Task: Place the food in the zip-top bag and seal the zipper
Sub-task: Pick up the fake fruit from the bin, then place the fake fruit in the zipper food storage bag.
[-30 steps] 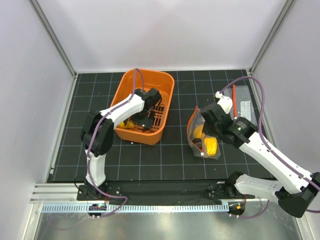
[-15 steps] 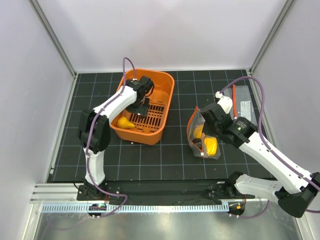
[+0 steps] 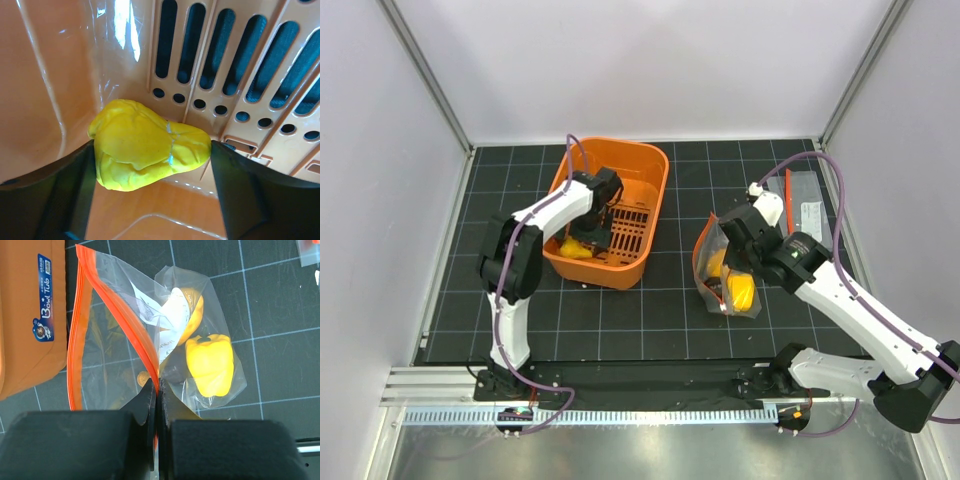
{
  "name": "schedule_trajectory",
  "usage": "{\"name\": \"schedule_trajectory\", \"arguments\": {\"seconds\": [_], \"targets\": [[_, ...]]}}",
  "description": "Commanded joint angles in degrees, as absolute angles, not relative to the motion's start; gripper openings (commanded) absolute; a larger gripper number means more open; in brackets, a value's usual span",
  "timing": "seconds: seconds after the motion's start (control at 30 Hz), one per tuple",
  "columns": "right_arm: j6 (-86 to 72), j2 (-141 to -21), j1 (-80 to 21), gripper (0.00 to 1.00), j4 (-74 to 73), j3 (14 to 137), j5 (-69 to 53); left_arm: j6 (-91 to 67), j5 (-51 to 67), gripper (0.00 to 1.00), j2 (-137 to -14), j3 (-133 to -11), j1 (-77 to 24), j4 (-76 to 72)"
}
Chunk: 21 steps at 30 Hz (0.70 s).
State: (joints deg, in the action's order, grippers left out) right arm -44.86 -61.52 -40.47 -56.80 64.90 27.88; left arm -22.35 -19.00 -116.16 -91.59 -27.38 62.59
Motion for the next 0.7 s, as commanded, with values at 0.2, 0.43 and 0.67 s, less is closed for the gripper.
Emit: {"name": "schedule_trajectory", "arguments": {"seconds": [0.2, 0.43, 0.67], "targets": [[-43.9, -61.3, -39.5, 0.01, -55.5, 64.9, 28.7, -21.8, -16.7, 0.51, -106.0, -93.4, -27.4, 56.3], [-43.7, -61.8, -39.1, 0.01, -54.4, 64.8, 28.3, -23.0, -12.0, 0.37, -100.7, -97.9, -27.4, 56.3], [-42.9, -62.0, -38.8, 0.01, -54.0, 65.2, 28.3, -27.2, 4.0, 0.34, -96.1, -99.3, -27.9, 50.1]]}}
